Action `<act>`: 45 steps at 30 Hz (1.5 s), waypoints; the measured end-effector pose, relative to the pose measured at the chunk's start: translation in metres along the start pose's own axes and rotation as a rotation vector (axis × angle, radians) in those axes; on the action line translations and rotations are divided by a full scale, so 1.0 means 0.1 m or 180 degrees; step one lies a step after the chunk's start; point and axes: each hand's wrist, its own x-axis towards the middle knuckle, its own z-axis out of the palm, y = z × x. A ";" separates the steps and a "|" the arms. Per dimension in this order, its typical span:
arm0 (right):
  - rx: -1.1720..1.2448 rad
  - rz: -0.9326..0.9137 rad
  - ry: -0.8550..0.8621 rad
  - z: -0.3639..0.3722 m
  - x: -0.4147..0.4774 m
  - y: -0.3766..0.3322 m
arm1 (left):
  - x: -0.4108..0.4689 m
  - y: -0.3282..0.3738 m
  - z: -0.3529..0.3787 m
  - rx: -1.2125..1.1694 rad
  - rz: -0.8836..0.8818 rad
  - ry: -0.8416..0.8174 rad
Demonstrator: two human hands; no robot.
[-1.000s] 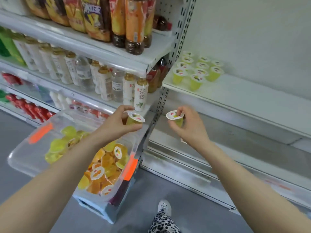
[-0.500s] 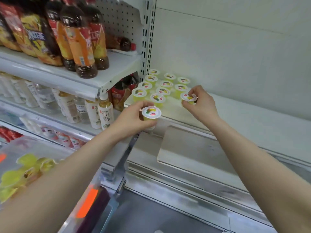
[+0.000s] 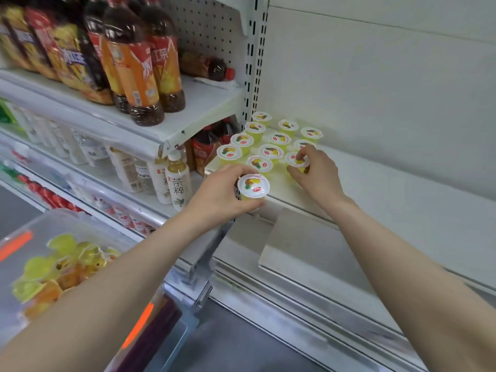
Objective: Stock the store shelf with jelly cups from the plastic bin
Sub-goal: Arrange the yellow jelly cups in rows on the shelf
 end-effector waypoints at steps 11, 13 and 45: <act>-0.0539 -0.0609 0.0116 -0.26 0.02 0.18 | 0.44 0.32 0.27 0.1159 0.0611 0.0090; -0.0610 -0.0623 0.0213 -0.33 0.03 0.24 | 0.53 0.38 0.34 0.1373 0.0572 0.0079; -0.1240 -0.1750 0.0383 0.02 -0.58 -0.92 | -0.59 -0.65 -0.79 0.1997 0.0522 0.0415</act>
